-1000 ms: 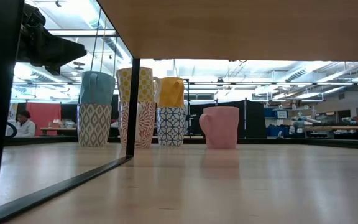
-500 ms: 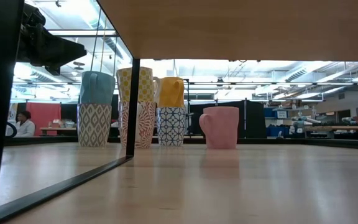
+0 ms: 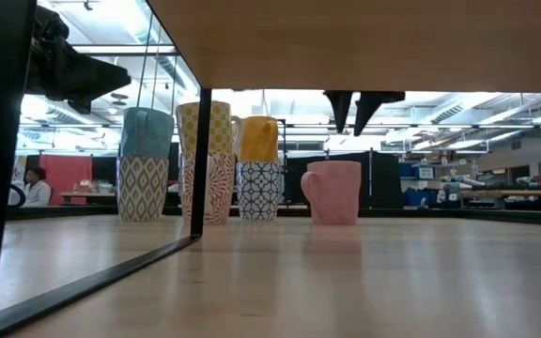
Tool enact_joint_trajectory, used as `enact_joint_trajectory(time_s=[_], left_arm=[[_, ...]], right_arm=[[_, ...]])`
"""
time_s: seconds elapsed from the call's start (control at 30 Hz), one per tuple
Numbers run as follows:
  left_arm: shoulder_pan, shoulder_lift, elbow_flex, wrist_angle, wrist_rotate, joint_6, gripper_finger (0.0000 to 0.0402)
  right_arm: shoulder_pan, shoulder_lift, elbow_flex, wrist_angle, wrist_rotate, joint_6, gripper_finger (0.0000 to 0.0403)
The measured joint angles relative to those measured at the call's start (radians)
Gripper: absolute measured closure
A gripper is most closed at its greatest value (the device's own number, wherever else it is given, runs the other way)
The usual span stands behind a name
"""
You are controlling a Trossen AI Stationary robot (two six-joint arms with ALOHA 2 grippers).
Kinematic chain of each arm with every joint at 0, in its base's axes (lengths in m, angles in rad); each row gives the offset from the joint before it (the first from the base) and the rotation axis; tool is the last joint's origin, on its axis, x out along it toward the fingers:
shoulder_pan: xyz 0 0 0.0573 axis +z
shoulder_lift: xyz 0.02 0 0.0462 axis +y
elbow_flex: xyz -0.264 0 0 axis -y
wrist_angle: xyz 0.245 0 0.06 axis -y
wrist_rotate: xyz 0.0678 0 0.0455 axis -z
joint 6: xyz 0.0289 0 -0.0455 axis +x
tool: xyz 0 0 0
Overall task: Place coffee mugs
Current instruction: Put the pink mug on the shelf
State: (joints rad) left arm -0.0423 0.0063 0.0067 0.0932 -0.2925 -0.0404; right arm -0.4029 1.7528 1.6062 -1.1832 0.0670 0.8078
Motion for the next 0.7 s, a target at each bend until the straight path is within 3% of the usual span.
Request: enact_joint_trajectory(time_s=[0.27,0.7], left_arm=[[0.000,0.000,0.000,-0.015,0.001,0.000,0.0299],[0.000,0.000,0.000,-0.019,0.001,0.000,0.0299]], right_arm=[[0.005,0.028,-0.010,0.012,0.012,0.013,0.0237],[-0.005,0.029,-0.185,0.155,0.010,0.051,0.0237]])
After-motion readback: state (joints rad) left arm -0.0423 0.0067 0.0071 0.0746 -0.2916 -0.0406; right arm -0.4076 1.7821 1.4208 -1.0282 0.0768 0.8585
